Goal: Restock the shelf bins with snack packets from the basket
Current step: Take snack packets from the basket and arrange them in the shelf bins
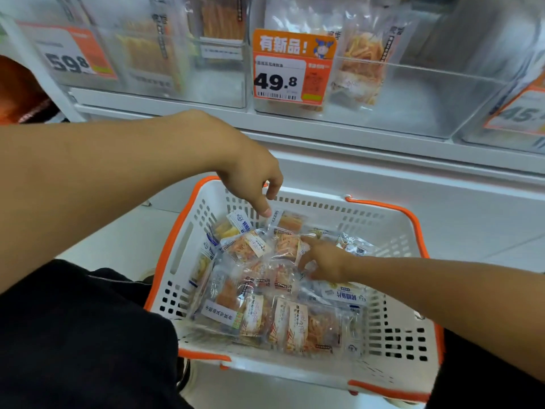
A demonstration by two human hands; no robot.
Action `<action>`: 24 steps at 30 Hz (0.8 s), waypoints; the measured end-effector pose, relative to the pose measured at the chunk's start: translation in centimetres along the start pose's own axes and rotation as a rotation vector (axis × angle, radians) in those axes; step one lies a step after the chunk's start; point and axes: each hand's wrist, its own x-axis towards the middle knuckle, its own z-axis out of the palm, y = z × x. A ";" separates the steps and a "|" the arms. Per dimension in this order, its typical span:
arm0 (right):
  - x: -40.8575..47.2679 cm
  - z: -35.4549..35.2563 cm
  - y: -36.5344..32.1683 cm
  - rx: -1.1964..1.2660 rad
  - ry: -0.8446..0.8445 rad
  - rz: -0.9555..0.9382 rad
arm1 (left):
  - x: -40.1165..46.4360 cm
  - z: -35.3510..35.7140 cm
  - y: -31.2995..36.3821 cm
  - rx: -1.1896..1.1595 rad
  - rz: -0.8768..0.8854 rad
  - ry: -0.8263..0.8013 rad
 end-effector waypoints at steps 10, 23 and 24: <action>3.0 1.5 -1.3 0.200 0.136 0.212 | -0.4 0.5 -0.9 -0.002 -0.043 -0.021; -9.4 -16.9 -5.6 0.771 0.319 0.085 | -2.5 -2.5 2.0 -0.858 -0.108 -0.025; -10.9 -17.9 -6.3 0.795 0.386 0.032 | -2.8 -3.0 3.0 -1.032 -0.043 0.045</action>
